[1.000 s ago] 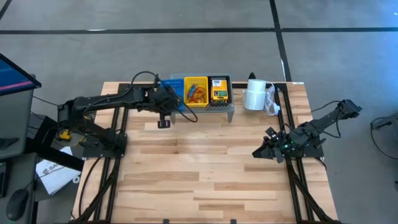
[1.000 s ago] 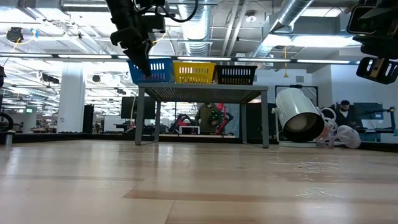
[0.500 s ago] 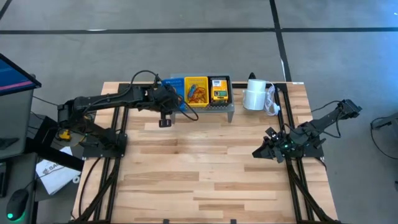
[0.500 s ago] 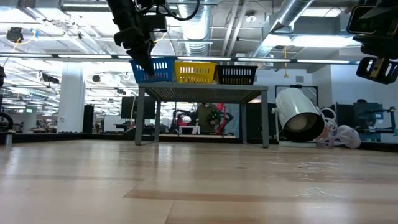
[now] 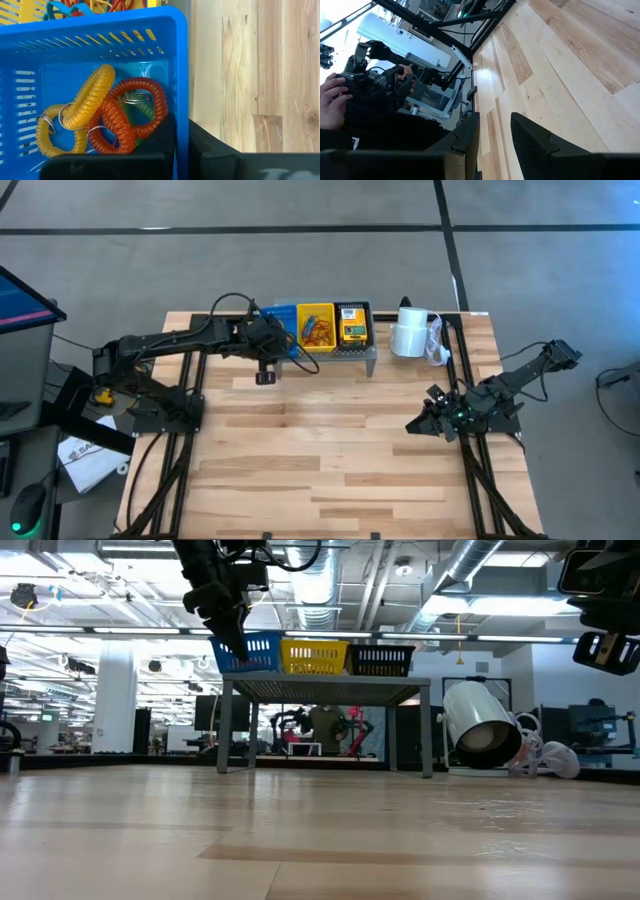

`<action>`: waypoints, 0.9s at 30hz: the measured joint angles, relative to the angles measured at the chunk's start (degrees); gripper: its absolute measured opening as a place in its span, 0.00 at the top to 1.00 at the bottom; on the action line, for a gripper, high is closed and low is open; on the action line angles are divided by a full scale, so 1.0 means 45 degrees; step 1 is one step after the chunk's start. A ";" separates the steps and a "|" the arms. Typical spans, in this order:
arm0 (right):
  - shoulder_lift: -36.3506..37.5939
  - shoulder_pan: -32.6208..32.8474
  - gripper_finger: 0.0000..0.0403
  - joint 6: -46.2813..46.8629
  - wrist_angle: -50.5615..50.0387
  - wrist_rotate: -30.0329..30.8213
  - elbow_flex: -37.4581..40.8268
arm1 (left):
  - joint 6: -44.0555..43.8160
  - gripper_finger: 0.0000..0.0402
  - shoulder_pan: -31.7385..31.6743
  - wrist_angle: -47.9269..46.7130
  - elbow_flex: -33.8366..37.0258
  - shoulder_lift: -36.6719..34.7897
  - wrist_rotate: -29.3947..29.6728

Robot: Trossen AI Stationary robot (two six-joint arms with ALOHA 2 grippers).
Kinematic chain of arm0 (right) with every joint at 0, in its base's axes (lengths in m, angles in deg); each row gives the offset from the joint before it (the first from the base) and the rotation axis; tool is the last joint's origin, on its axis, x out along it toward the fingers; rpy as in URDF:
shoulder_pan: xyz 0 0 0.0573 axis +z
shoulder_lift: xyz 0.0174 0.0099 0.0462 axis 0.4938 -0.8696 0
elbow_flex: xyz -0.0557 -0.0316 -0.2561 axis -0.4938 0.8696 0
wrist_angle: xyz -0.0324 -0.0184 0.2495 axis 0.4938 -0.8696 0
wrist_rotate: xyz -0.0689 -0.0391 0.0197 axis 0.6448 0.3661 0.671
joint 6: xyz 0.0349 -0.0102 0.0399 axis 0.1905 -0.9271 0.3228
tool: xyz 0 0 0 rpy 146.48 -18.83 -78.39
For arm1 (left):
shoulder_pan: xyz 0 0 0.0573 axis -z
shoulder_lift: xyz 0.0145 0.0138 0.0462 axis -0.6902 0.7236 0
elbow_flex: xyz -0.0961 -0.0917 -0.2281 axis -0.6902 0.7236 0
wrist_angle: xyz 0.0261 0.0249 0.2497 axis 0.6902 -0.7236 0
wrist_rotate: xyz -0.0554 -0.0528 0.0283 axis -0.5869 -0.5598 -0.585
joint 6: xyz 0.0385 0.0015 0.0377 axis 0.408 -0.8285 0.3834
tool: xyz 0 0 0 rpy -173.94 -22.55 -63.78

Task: Pick & Place Office Desk Supplies
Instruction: Put the blue basket on the shelf

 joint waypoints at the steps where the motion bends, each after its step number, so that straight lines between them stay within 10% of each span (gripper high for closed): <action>1: -0.0004 0.0000 0.73 0.0001 0.0000 0.0000 0.0000 | 0.0001 0.99 0.0000 0.0000 0.0000 0.0000 -0.0023; 27: -0.0004 0.0000 0.73 -0.0003 0.0000 0.0004 0.0000 | 0.0000 0.97 0.0000 0.0110 0.0000 0.0000 -0.0044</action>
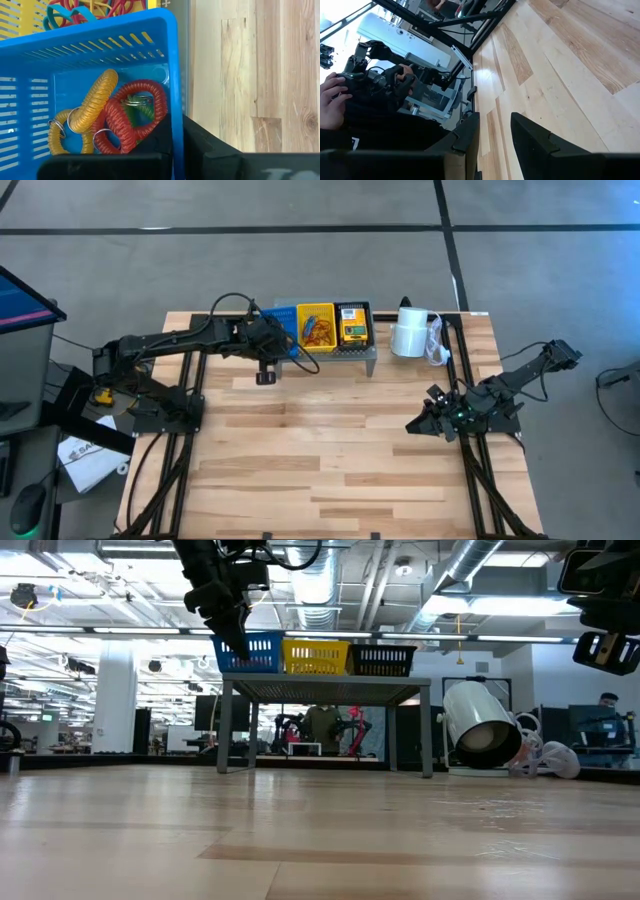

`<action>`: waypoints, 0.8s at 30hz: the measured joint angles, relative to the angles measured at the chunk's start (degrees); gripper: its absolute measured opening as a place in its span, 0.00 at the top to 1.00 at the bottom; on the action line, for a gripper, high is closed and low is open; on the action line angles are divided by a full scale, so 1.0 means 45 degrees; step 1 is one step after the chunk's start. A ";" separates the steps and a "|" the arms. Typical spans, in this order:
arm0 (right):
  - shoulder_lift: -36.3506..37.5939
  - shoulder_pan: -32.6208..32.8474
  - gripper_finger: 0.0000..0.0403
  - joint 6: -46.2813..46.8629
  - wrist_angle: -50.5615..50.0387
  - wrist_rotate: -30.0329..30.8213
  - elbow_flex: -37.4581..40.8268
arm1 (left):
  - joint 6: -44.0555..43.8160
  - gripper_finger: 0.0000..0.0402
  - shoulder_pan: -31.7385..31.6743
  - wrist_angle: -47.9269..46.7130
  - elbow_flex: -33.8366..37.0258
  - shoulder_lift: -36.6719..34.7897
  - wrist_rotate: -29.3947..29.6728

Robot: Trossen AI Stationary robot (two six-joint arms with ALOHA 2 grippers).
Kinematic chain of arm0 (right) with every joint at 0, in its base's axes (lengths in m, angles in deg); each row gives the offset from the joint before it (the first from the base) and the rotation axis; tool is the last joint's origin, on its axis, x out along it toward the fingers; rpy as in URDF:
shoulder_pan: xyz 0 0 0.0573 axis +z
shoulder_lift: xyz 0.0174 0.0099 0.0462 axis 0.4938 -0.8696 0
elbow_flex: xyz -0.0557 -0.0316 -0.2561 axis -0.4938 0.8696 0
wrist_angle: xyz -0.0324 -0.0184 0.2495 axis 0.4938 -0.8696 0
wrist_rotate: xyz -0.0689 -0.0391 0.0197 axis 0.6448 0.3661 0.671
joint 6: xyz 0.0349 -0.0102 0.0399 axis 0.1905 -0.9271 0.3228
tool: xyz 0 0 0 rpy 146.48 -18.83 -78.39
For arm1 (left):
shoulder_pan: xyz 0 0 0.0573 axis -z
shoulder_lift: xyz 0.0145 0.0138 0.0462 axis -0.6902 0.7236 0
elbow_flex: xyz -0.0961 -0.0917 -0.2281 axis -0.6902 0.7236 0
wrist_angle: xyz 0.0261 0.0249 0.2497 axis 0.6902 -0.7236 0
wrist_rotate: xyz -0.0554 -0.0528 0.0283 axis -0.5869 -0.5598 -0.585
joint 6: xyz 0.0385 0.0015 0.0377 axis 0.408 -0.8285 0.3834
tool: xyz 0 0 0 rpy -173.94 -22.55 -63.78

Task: Pick & Place Office Desk Supplies
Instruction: Put the blue basket on the shelf

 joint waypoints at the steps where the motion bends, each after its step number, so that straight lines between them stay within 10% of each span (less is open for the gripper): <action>1: 0.0001 0.0000 0.73 0.0004 0.0000 0.0000 0.0000 | 0.0000 0.97 0.0000 -0.0003 0.0000 0.0000 0.0005; 13: 0.0001 0.0000 0.73 0.0004 0.0000 -0.0004 -0.0005 | 0.0233 0.96 0.0000 -0.0008 0.0000 0.0000 0.0005; 24: 0.0005 0.0000 0.73 0.0004 0.0000 -0.0001 -0.0006 | 0.0206 0.75 0.0010 0.0220 0.0000 0.0000 0.0005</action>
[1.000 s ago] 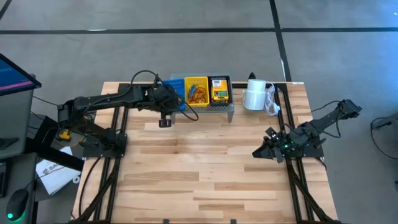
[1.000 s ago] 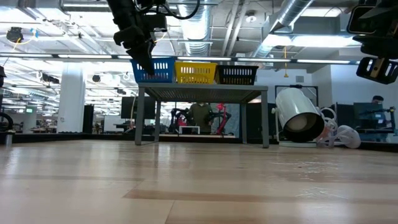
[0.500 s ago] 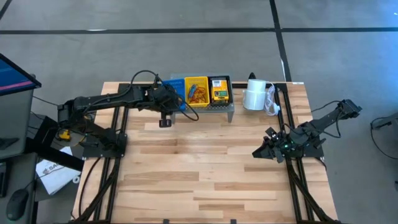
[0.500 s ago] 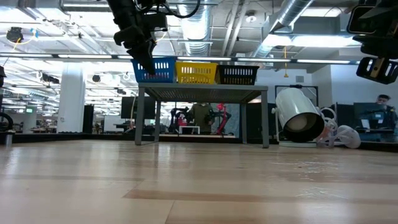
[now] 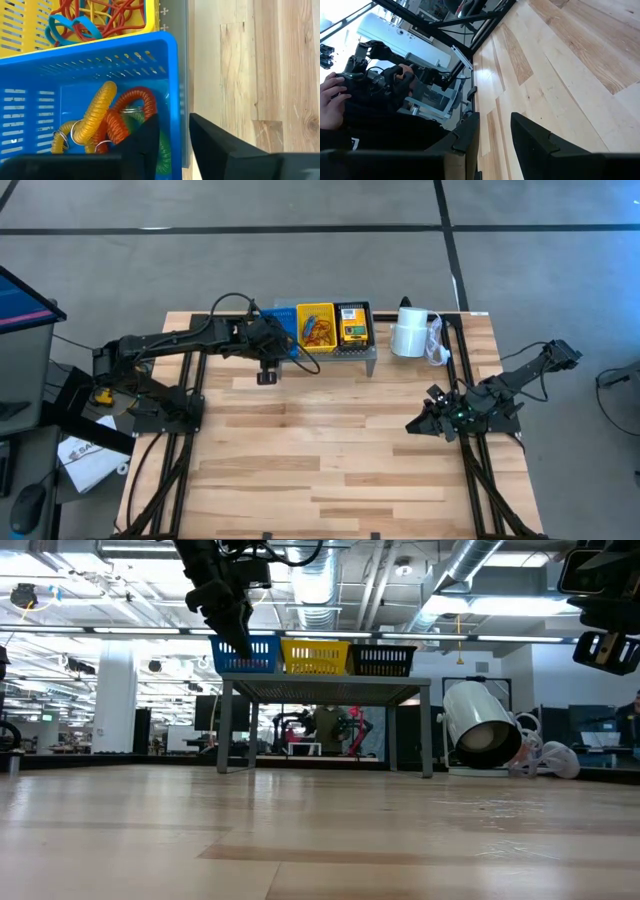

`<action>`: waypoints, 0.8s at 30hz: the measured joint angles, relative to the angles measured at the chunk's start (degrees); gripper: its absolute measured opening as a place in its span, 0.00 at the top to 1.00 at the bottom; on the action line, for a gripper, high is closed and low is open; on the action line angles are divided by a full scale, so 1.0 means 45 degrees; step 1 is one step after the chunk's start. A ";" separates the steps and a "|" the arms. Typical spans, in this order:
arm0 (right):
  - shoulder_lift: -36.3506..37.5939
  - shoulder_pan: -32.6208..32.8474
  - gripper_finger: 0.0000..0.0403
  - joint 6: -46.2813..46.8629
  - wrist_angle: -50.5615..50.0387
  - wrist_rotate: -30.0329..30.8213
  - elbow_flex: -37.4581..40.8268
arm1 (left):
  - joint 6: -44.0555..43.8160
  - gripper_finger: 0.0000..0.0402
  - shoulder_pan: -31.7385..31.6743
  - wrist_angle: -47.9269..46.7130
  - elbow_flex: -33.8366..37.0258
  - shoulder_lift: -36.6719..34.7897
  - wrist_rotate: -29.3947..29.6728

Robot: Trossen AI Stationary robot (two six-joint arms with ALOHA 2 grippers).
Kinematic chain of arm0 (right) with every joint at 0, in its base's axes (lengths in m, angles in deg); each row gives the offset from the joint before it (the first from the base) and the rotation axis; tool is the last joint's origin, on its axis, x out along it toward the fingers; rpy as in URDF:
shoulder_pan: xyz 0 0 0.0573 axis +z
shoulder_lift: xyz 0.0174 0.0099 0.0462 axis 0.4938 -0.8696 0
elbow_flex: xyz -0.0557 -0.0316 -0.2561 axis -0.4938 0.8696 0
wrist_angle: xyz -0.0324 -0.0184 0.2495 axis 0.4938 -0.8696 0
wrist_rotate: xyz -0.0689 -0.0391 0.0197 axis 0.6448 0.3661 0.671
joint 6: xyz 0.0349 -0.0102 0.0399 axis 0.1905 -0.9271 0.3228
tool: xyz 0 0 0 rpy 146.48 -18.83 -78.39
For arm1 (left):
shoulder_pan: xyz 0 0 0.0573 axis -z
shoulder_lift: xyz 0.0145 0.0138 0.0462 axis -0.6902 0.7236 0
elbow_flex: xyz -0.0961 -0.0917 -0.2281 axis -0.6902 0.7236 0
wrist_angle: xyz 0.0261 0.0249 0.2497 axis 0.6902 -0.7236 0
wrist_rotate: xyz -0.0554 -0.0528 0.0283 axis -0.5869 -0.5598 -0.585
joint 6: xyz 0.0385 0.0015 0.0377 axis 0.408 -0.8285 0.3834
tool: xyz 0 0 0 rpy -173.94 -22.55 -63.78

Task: Pick & Place Office Desk Supplies
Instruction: Put the blue basket on the shelf

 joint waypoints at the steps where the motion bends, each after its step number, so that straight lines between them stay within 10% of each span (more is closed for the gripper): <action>1: 0.0000 0.0000 0.73 0.0000 0.0000 -0.0002 -0.0004 | -0.0002 0.74 0.0000 0.0000 0.0000 0.0000 0.0000; 24: 0.0000 0.0000 0.73 0.0000 0.0000 0.0000 -0.0009 | -0.0012 0.50 0.0019 0.0148 0.0000 -0.0381 0.0107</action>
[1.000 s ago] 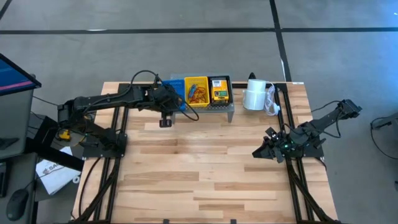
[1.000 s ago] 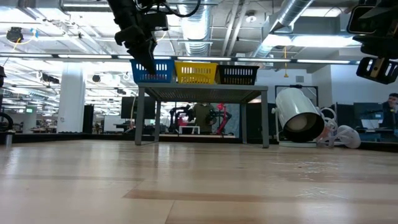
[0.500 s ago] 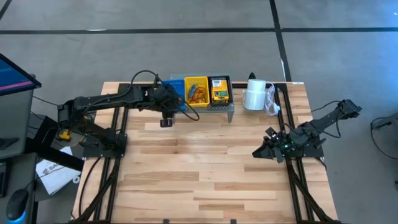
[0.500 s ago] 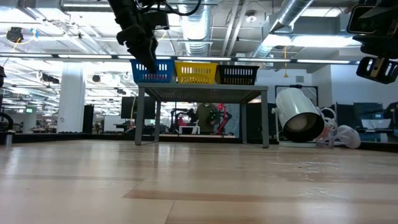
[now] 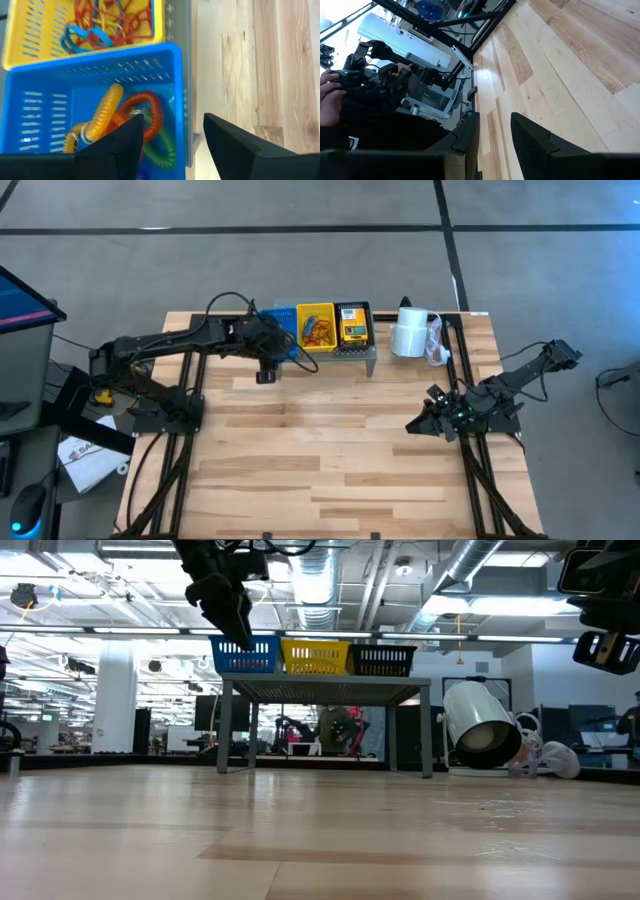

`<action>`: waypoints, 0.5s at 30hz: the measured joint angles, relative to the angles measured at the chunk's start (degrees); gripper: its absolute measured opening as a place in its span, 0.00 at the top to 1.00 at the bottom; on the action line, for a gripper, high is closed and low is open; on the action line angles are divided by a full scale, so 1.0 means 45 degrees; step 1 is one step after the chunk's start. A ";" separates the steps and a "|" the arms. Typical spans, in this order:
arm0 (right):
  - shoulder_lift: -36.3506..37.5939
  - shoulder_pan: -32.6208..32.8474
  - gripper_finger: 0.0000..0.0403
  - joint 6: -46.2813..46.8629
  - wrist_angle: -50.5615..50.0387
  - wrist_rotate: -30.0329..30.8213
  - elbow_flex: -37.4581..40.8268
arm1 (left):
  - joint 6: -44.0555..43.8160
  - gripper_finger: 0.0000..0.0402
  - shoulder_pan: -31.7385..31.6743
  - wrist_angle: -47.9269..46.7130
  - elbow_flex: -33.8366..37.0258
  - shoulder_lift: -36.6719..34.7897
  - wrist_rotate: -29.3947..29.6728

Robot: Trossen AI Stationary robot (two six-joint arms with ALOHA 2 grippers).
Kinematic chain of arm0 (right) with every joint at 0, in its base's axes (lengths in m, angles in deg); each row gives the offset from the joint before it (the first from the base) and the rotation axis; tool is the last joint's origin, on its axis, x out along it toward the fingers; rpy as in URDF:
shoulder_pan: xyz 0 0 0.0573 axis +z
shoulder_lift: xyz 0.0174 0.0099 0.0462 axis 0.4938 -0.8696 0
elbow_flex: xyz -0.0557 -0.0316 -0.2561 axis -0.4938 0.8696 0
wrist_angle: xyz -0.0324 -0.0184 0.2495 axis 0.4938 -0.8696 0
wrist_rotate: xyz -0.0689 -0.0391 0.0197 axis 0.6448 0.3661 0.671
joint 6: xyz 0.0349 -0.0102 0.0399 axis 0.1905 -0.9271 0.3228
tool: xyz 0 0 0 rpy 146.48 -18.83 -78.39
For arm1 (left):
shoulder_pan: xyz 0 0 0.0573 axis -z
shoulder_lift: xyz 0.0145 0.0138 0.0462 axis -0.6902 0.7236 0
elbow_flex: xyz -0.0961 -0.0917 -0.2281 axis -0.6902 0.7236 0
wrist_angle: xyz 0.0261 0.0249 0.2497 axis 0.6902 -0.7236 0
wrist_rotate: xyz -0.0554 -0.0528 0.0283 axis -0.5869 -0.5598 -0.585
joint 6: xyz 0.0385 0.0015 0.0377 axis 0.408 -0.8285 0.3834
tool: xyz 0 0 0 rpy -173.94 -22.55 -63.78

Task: Pick & Place Office Desk Supplies
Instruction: Put the blue basket on the shelf

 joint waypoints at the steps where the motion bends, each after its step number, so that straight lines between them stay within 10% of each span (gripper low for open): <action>1: -0.0004 0.0000 0.73 0.0000 0.0000 -0.0003 0.0000 | 0.0006 0.50 0.0000 0.0097 -0.0001 -0.0034 0.0000; 15: -0.0003 0.0000 0.73 0.0000 -0.0015 0.0002 0.0000 | 0.0035 0.49 0.0029 0.0401 -0.0320 -0.0535 -0.0005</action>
